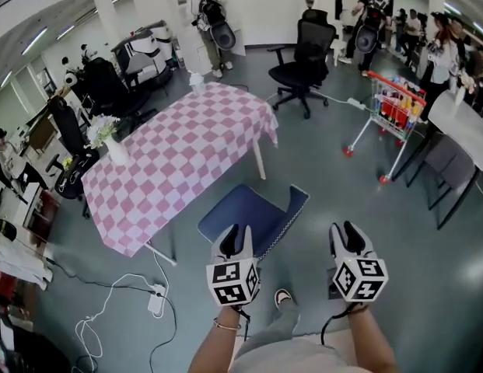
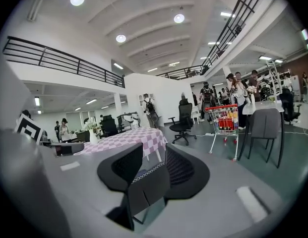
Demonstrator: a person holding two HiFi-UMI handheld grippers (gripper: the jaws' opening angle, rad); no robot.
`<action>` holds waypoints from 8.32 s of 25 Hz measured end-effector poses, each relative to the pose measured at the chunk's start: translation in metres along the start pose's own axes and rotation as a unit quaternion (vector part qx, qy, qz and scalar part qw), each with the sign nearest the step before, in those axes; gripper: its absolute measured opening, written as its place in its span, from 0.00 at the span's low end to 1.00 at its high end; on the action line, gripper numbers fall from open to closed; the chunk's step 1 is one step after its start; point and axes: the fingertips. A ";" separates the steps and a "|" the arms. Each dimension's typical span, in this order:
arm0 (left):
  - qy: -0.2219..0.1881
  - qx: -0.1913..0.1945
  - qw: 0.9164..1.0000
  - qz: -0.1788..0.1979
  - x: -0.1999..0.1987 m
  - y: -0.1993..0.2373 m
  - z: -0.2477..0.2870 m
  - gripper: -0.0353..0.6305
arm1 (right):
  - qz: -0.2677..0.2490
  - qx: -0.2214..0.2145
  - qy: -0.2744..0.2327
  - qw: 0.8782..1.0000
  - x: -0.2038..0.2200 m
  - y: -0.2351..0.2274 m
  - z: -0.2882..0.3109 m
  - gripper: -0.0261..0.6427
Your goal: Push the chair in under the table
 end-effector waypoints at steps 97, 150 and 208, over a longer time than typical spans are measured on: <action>0.385 0.014 0.903 0.191 0.199 -0.046 0.070 0.26 | -0.548 -0.678 0.265 0.412 0.192 -0.010 0.204 0.23; 0.393 -0.038 0.898 0.196 0.182 0.073 0.127 0.22 | -0.519 -0.619 0.282 0.518 0.202 0.075 0.307 0.20; 0.364 -0.104 0.889 0.258 0.140 0.285 0.240 0.25 | -0.533 -0.578 0.267 0.557 0.209 0.217 0.493 0.21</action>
Point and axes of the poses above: the fingertips, and each gripper's own axes: z forward along the fingers, y to its left, x out of its underside, and after that the axes turned 7 degrees about -y, right-handed
